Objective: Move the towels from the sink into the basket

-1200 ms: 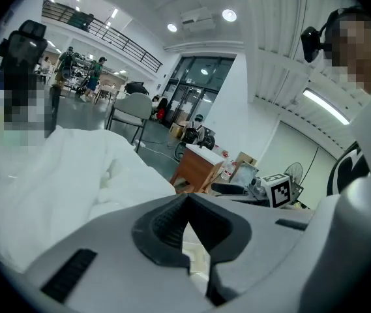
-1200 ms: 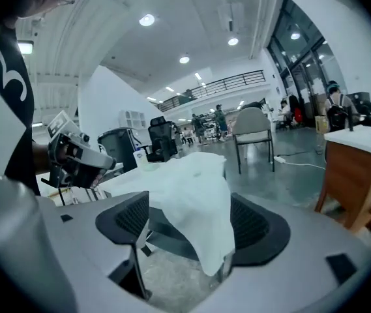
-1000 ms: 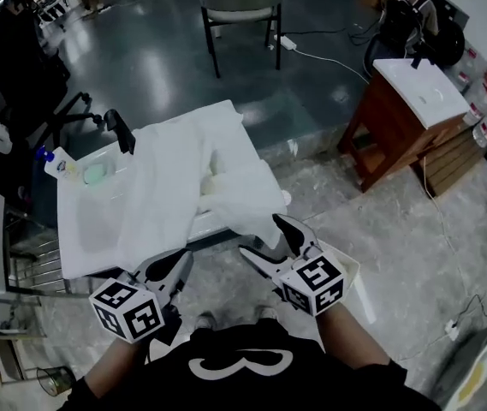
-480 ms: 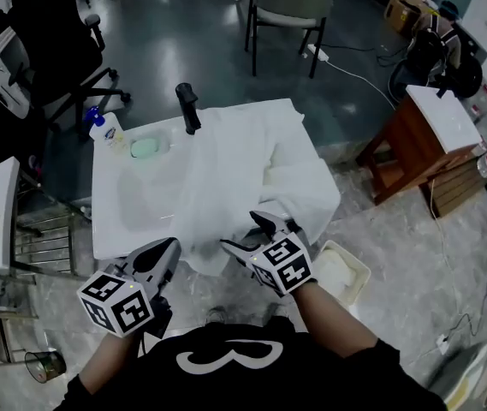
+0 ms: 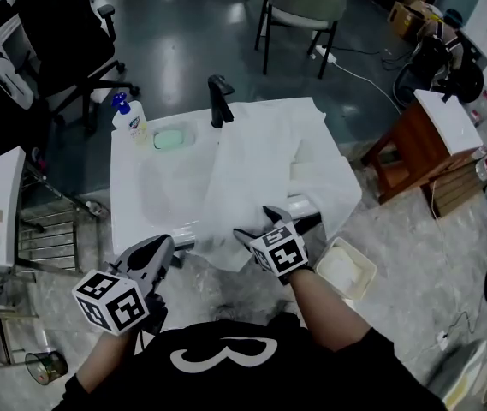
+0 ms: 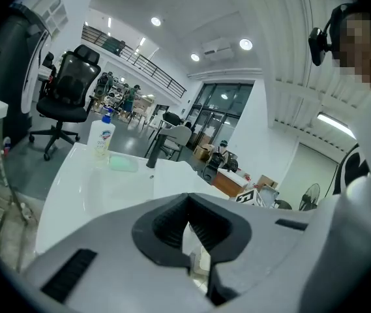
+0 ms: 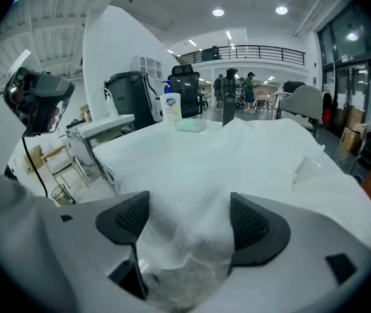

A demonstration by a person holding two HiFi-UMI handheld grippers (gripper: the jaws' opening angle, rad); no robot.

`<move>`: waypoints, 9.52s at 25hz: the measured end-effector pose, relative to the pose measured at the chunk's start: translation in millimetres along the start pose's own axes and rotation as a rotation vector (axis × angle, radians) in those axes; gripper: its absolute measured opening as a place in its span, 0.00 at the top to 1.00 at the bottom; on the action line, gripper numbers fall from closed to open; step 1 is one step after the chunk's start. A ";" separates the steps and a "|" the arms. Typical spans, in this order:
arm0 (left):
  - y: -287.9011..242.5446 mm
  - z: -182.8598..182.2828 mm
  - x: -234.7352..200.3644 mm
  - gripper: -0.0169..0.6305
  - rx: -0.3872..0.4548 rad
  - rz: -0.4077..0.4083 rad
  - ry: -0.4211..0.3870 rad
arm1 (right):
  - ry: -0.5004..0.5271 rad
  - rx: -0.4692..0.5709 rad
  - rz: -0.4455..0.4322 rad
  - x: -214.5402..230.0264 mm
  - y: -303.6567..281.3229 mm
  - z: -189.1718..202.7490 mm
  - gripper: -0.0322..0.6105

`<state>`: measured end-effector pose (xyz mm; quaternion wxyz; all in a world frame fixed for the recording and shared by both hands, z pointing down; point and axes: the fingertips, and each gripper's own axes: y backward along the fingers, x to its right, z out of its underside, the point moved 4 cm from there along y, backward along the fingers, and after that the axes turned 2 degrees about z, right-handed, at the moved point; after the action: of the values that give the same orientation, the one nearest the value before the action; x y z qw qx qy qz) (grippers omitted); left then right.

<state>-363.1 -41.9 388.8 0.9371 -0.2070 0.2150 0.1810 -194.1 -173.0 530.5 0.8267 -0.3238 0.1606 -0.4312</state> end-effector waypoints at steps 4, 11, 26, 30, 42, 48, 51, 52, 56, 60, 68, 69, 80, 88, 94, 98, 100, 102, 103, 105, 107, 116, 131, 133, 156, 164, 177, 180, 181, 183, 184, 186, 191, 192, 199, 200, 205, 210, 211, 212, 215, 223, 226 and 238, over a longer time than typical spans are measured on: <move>2.9 3.0 -10.0 0.97 -0.004 0.016 0.021 | -0.010 -0.008 -0.002 -1.0 -1.9 -0.3 0.37; 2.5 4.4 -14.9 0.97 -0.009 0.033 0.007 | 0.014 -0.049 -0.013 -12.2 -1.2 -1.2 0.52; 6.9 0.4 -11.8 0.97 -0.003 0.054 -0.001 | -0.162 0.080 -0.065 -14.7 33.9 -25.6 0.84; 5.7 -0.9 -6.4 0.97 0.002 0.063 -0.004 | -0.201 0.200 -0.037 -3.9 69.8 -53.2 0.84; -4.3 -7.2 28.5 0.97 0.014 0.114 -0.011 | -0.172 0.464 0.016 15.8 180.0 -127.8 0.84; -16.4 -10.3 47.1 0.97 0.018 0.116 -0.015 | -0.141 0.551 0.048 35.7 229.3 -147.7 0.84; -24.7 -15.3 61.1 0.97 0.024 0.119 -0.025 | -0.110 0.586 0.067 46.9 256.1 -156.0 0.84; -28.1 -16.3 65.7 0.97 0.026 0.120 -0.027 | -0.100 0.596 0.076 50.0 264.7 -157.4 0.84; -46.7 -16.7 84.3 0.97 0.030 0.126 -0.031 | -0.086 0.649 0.091 64.3 300.0 -158.6 0.84; -68.4 -19.1 115.3 0.97 0.035 0.150 -0.050 | -0.075 0.710 0.109 86.5 343.1 -158.4 0.84; -120.2 -20.8 187.1 0.97 0.026 0.217 -0.109 | -0.037 0.800 0.218 142.2 435.5 -139.2 0.84; -126.8 -19.7 195.3 0.97 0.020 0.226 -0.115 | -0.035 0.812 0.237 148.7 447.2 -135.5 0.84; -200.6 -2.5 277.1 0.97 -0.062 0.349 -0.180 | -0.058 0.848 0.475 215.1 546.3 -69.3 0.84; -264.9 30.5 330.6 0.97 -0.155 0.420 -0.203 | -0.179 0.706 0.602 279.4 559.4 35.4 0.84; -306.1 63.1 363.3 0.97 -0.244 0.447 -0.200 | -0.365 0.554 0.624 319.6 536.7 133.0 0.84; -336.7 80.7 380.6 0.97 -0.295 0.455 -0.200 | -0.490 0.450 0.629 348.5 508.4 197.3 0.84; -353.7 92.9 384.5 0.97 -0.314 0.453 -0.198 | -0.540 0.396 0.620 364.0 488.0 233.1 0.84; -367.5 106.9 385.8 0.97 -0.333 0.448 -0.195 | -0.580 0.339 0.611 376.3 466.5 269.5 0.84; -373.2 113.3 386.0 0.97 -0.341 0.443 -0.192 | -0.599 0.311 0.607 381.7 456.1 286.8 0.84; -383.5 123.4 386.2 0.97 -0.354 0.432 -0.182 | -0.641 0.259 0.599 391.8 436.6 318.9 0.84; -391.9 131.2 385.2 0.97 -0.364 0.424 -0.170 | -0.681 0.203 0.584 400.0 416.5 348.9 0.84; -414.4 168.8 369.3 0.97 -0.418 0.370 -0.140 | -0.817 -0.045 0.522 430.8 327.6 471.4 0.84; -436.7 206.3 334.9 0.97 -0.503 0.275 -0.118 | -1.000 -0.194 0.454 435.4 260.4 586.4 0.53; -440.1 210.3 335.7 0.97 -0.509 0.278 -0.117 | -0.996 -0.188 0.465 434.2 260.9 588.1 0.50; -356.8 145.3 293.1 0.97 -0.315 0.205 -0.049 | -0.334 0.228 0.117 369.3 253.8 236.9 0.37; -310.9 89.5 235.6 0.97 -0.218 0.134 -0.018 | -0.115 0.249 -0.074 299.4 206.8 96.3 0.37; -268.0 40.4 170.7 0.97 -0.125 0.049 0.016 | 0.100 0.032 -0.124 261.2 103.6 39.6 0.37; -265.5 36.0 157.4 0.97 -0.119 0.040 0.024 | 0.110 -0.017 -0.119 261.1 85.4 41.0 0.37; -265.6 35.1 153.9 0.97 -0.120 0.040 0.025 | 0.112 -0.038 -0.119 260.8 80.7 42.6 0.37; -266.6 33.1 148.3 0.97 -0.122 0.042 0.023 | 0.131 -0.080 -0.108 261.0 72.8 47.4 0.37; -267.3 31.3 146.1 0.97 -0.122 0.044 0.020 | 0.143 -0.098 -0.101 261.1 69.7 50.0 0.37; -268.9 26.1 142.7 0.97 -0.121 0.052 0.012 | 0.155 -0.124 -0.101 260.5 65.5 53.3 0.37; -276.1 13.5 137.4 0.97 -0.117 0.075 -0.021 | 0.126 -0.164 -0.106 263.8 62.3 51.7 0.40; -277.4 12.6 136.6 0.97 -0.117 0.078 -0.024 | 0.123 -0.167 -0.099 265.9 62.7 51.4 0.47; -281.5 9.2 136.2 0.97 -0.115 0.107 -0.048 | 0.142 -0.177 -0.046 264.0 67.3 54.8 0.78; -281.9 8.3 136.5 0.97 -0.114 0.112 -0.050 | 0.133 -0.173 -0.039 263.7 68.1 55.2 0.79; -282.9 6.0 135.8 0.97 -0.111 0.132 -0.054 | 0.057 -0.117 -0.030 266.5 79.8 46.8 0.82; -282.1 10.1 140.7 0.97 -0.117 0.137 -0.051 | -0.035 0.005 -0.021 271.5 110.1 33.7 0.83; -282.1 10.4 143.0 0.97 -0.120 0.139 -0.052 | -0.047 0.031 -0.021 271.2 117.8 30.5 0.83; -281.9 10.7 145.8 0.97 -0.122 0.140 -0.054 | -0.055 0.056 -0.021 270.4 126.0 27.1 0.83; -281.7 10.1 155.7 0.97 -0.118 0.144 -0.061 | -0.071 0.132 -0.023 268.6 152.5 16.3 0.83; -275.0 5.5 192.1 0.97 -0.075 0.150 -0.077 | -0.052 0.310 -0.013 261.0 229.6 -13.5 0.82; -269.2 6.9 208.6 0.97 -0.065 0.152 -0.082 | -0.033 0.374 -0.009 255.4 260.9 -23.9 0.82; -266.8 17.0 284.8 0.97 -0.042 0.195 -0.121 | -0.060 0.613 0.077 276.7 410.2 -27.8 0.82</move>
<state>-3.5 -189.2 349.4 0.9218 -0.1936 0.1731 0.2878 200.1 -238.5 237.3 0.9059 -0.0655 0.0107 -0.4182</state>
